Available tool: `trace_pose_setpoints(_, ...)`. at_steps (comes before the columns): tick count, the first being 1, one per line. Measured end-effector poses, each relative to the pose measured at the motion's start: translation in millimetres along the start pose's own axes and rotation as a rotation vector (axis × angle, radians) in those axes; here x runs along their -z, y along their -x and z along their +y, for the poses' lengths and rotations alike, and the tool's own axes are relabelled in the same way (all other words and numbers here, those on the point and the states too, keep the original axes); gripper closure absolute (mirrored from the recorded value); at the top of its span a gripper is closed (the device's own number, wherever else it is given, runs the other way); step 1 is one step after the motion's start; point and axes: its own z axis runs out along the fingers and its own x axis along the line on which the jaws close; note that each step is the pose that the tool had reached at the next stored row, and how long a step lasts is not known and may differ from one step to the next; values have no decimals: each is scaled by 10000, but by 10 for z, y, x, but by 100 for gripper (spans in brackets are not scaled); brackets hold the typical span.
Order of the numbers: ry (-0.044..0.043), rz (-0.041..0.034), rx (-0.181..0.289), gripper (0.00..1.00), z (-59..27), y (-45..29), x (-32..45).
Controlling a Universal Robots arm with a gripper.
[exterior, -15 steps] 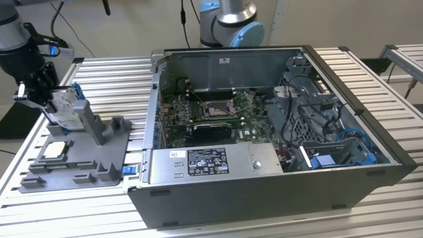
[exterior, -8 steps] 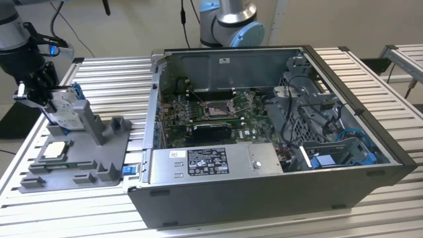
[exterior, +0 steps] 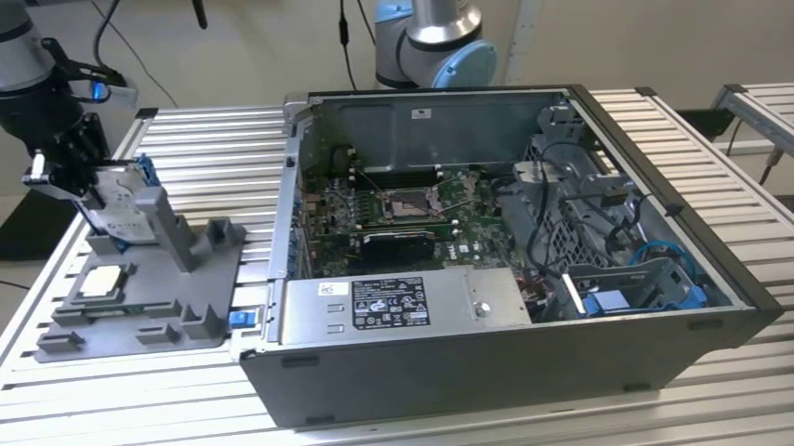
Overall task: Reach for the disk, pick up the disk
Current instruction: 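Pick up the disk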
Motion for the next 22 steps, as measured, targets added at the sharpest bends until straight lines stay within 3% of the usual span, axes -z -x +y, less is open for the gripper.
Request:
trace_pose_setpoints(12,1,0,0,100,2,2,44)
trace_pose_setpoints(22,0,0,0,100,5,5,131)
